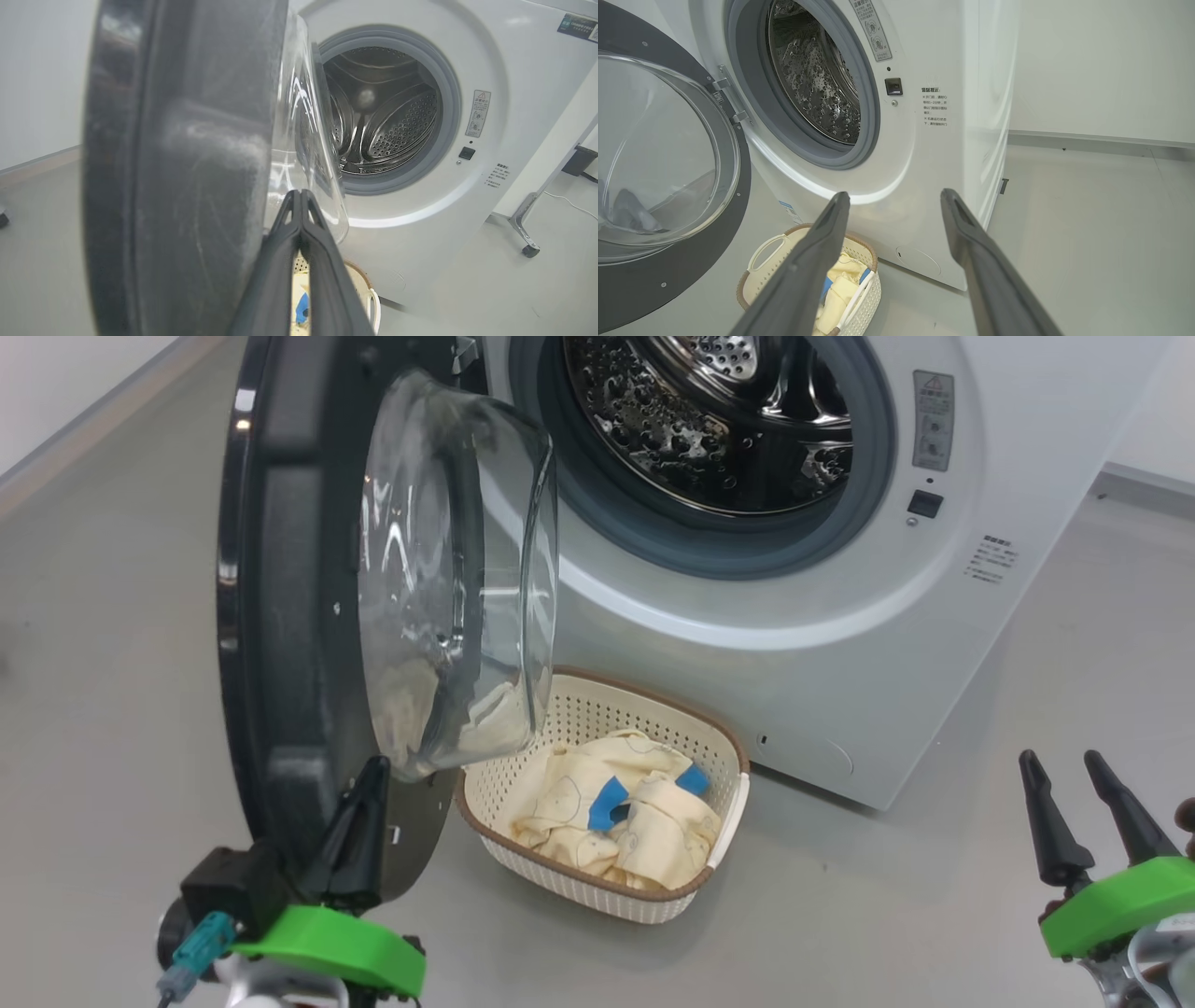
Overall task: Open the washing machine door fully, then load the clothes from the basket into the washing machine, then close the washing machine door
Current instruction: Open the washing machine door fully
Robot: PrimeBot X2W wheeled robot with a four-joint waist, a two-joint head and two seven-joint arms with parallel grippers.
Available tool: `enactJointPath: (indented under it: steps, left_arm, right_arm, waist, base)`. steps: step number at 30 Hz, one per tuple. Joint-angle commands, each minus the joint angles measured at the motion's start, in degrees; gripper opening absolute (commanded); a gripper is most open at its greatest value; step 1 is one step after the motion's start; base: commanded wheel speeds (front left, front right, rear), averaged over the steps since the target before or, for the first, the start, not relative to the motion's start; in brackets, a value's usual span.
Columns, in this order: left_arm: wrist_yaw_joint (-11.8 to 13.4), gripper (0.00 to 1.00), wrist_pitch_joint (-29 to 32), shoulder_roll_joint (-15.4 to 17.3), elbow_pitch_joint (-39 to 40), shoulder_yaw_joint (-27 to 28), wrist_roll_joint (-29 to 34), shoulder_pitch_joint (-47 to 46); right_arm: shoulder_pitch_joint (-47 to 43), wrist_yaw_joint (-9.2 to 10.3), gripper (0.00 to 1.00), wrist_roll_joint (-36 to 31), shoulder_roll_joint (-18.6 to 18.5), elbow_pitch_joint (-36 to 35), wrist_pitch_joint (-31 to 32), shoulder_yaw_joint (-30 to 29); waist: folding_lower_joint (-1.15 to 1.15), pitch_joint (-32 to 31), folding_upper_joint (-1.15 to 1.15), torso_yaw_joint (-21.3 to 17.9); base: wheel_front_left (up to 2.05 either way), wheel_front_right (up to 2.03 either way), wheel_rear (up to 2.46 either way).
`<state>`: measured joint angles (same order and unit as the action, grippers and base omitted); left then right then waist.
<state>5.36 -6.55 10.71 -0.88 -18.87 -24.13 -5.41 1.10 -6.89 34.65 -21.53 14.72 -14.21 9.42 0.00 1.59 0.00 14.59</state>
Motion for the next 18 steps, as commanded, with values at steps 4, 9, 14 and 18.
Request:
enactJointPath:
  steps: [4,9,14,18]
  left_arm:
    - [1.5,0.00,-1.3,3.1,1.6,4.8,1.4,-2.8]
    - [2.5,0.00,-1.4,4.8,0.0,7.0,1.4,-4.4]
    - [3.0,0.00,-2.2,6.3,-1.8,9.1,1.1,-6.2]
    - [3.2,0.00,-3.1,7.4,-4.2,10.6,1.0,-7.8]
  right_arm:
    - [1.6,-0.59,1.00,0.0,-2.0,-2.0,-0.8,0.4]
    - [2.0,-0.59,1.00,0.1,-2.2,-2.1,-0.8,0.5]
    - [2.4,-0.59,1.00,0.1,-2.3,-2.1,-0.8,0.6]
    - [2.8,-0.59,1.00,0.1,-2.6,-2.2,-0.8,0.7]
  waist:
    - [0.00,1.0,0.00,1.0]
    - [0.00,1.7,0.00,1.6]
    - [0.00,2.4,0.00,1.7]
    - [0.00,3.3,0.00,1.8]
  base:
    - [0.00,0.00,0.00]
    - [0.00,0.00,0.00]
    - [0.00,0.00,0.00]
    - [0.00,0.00,0.00]
